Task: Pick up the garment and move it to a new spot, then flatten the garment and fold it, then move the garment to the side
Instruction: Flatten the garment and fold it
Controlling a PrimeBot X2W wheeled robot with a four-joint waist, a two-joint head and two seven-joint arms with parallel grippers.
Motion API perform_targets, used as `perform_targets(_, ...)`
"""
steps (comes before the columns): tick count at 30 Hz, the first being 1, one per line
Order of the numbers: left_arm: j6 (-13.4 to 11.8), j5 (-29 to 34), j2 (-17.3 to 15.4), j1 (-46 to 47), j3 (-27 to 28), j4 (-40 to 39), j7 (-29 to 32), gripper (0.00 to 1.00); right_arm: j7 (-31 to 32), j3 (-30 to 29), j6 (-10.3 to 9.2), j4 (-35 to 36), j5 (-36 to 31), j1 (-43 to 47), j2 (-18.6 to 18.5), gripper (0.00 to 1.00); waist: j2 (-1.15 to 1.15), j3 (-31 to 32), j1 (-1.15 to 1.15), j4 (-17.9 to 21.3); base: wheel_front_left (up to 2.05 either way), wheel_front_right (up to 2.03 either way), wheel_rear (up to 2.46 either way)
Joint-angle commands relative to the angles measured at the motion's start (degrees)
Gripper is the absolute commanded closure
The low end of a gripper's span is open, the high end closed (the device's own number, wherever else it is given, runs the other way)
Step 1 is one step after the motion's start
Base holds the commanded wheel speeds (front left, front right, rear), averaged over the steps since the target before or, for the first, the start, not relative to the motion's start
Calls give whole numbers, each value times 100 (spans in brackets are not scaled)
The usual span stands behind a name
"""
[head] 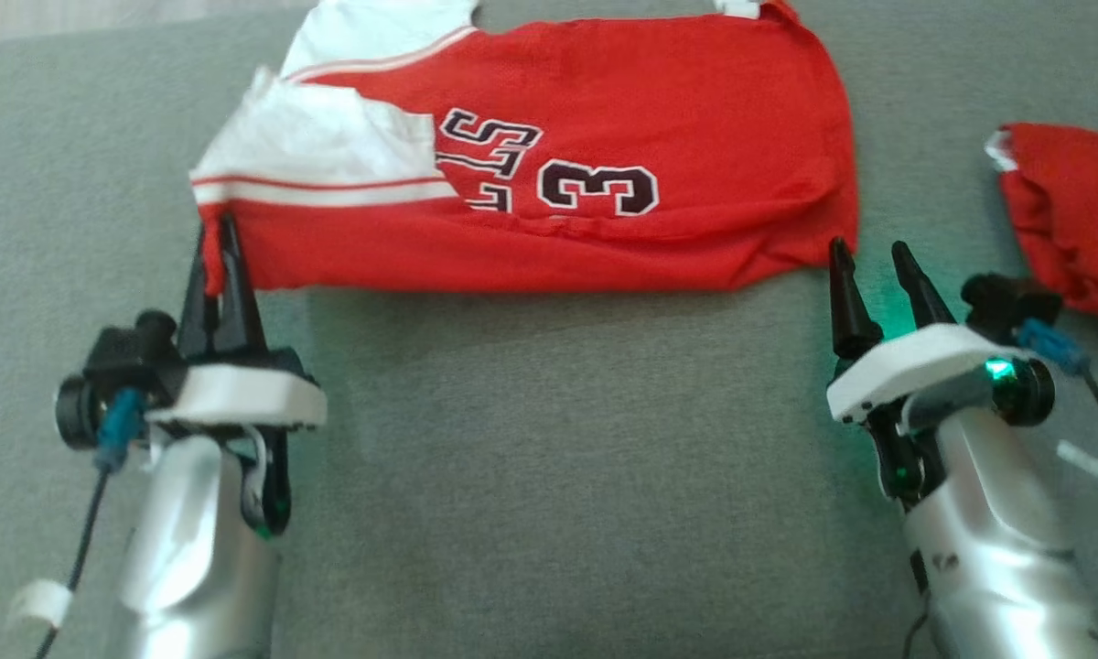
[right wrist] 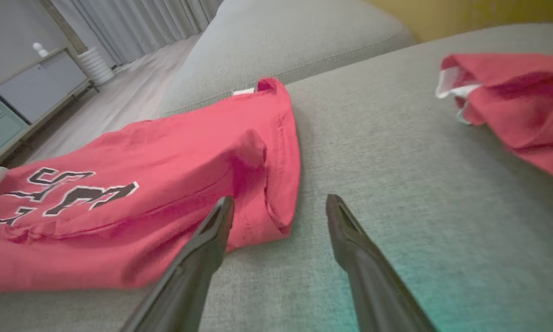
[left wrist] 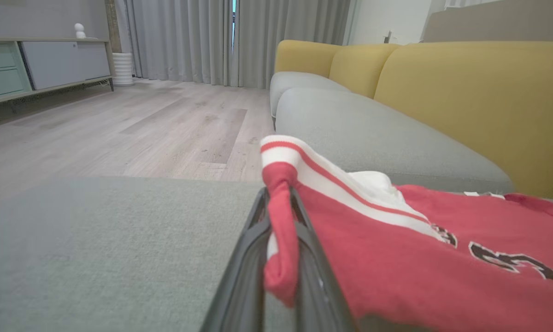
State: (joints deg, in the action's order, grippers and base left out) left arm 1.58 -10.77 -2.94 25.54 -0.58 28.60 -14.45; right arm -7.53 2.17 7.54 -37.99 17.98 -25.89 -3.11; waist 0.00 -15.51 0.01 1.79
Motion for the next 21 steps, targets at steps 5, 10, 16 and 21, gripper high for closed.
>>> perform_targets(5, 103, 105, -41, -156, -41, -409, -54, 100, 114, 192, -5, -763, 248, -635, 24, 0, 0, -67, -1, -219, 0, 0, 0)
perform_targets(10, 131, 123, -22, -140, -114, -397, -54, 100, 127, 259, -5, -1335, 315, -935, 24, 0, 0, -91, -1, -263, 0, 0, 0)
perform_targets(16, 135, 138, -10, -156, -87, -412, -54, 100, 48, 652, -5, -1931, 596, -1286, 24, 12, 0, -106, -1, -235, 0, 0, 0)
perform_targets(21, 139, 184, -35, -212, 42, -364, -54, 100, -310, 861, -5, -2280, 589, -1468, 24, 100, 0, -23, -1, -164, 0, 0, 0)
